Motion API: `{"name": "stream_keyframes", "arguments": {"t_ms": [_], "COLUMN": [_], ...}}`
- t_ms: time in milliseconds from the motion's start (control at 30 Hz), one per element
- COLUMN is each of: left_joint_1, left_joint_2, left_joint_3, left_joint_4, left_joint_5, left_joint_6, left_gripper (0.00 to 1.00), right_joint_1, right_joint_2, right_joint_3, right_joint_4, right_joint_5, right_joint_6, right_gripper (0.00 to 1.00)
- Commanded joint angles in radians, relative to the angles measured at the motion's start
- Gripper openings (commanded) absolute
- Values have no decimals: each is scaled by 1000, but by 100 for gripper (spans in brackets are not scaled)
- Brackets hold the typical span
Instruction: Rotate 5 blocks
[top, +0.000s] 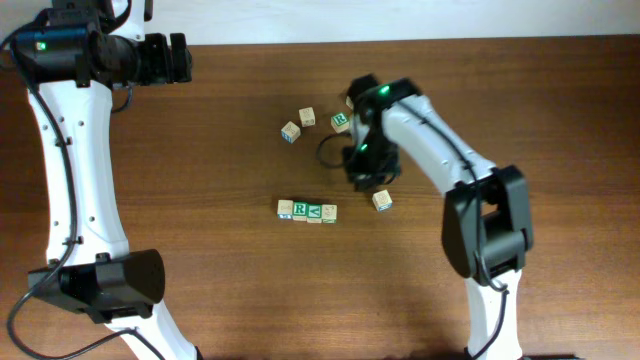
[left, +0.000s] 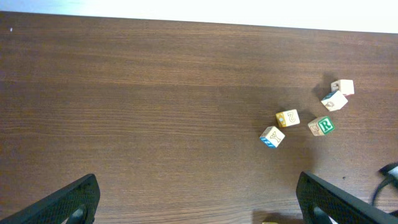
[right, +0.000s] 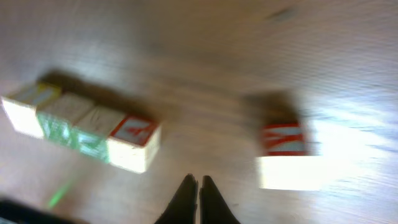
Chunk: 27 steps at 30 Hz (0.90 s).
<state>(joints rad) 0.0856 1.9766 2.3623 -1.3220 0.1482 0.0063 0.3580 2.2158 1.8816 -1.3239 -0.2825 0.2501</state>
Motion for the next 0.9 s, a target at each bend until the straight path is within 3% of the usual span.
{"name": "stream_keyframes", "arguments": {"t_ms": [0, 467, 533, 867], "left_joint_1": [4, 4, 5, 4], "left_joint_2": [-10, -10, -10, -10], "left_joint_3": [9, 9, 9, 9], "left_joint_4": [0, 0, 0, -1], "left_joint_5": [-8, -8, -8, -8], "left_joint_6": [-7, -7, -7, -7], "left_gripper": [99, 99, 99, 99], "right_joint_1": [-79, -96, -89, 56], "right_joint_2": [-1, 1, 1, 1], "right_joint_3": [9, -196, -206, -206], "right_joint_4": [0, 132, 128, 112], "right_joint_5": [126, 159, 102, 57], "right_joint_6": [-17, -19, -80, -77], "right_gripper": [11, 7, 4, 4]}}
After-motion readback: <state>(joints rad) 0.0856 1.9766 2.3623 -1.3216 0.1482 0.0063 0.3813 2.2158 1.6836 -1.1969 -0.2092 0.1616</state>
